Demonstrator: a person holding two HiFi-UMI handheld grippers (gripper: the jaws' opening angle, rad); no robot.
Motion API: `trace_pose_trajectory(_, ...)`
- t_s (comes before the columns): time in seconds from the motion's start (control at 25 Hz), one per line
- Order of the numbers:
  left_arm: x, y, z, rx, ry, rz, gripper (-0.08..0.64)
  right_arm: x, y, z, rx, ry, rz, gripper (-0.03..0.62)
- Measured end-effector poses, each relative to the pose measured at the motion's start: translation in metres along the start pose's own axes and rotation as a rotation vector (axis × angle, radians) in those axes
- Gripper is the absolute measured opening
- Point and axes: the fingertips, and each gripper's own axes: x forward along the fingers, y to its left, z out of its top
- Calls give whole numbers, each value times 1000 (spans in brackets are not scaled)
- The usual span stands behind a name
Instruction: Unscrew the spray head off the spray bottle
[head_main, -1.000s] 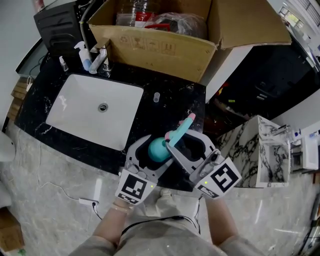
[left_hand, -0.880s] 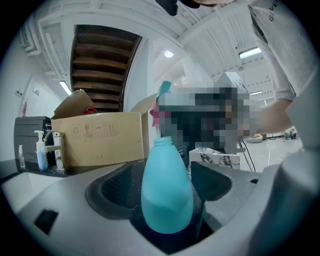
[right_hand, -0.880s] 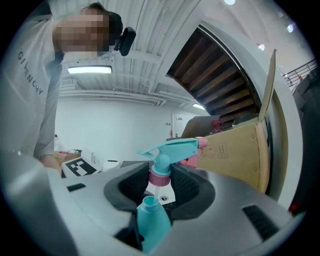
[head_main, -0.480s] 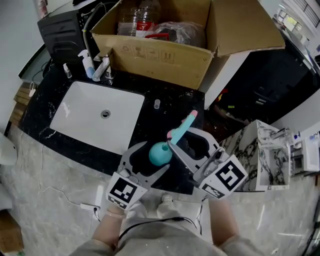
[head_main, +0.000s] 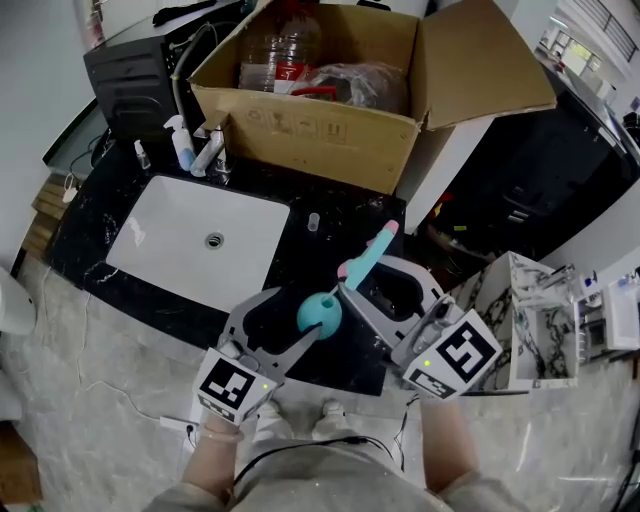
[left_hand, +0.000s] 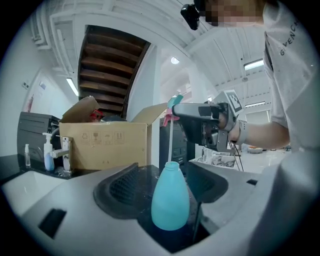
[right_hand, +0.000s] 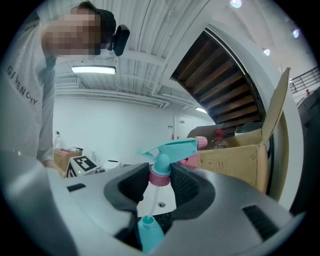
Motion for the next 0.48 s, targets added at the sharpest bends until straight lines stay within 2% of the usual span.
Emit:
trace_pose_trajectory(0.08, -4, 5, 7, 6, -18, 34, 274, -2, -1, 5, -5, -6, 0, 141)
trace_pose_trajectory(0.16, -9, 11, 11, 15, -30, 81, 173, -4, -1, 10, -12, -13, -2, 141)
trace_pose_trajectory(0.24, -11, 16, 13, 27, -37, 119, 102, -6, -2, 14, -20, -19, -4, 141)
trace_pose_trajectory(0.4, -14, 23, 14, 42, -30, 174, 26, -10, -4, 22, -35, -35, -10, 141)
trace_pose_trajectory(0.48, -14, 24, 15, 40, -28, 182, 18, -11, -5, 25, -42, -37, -14, 141)
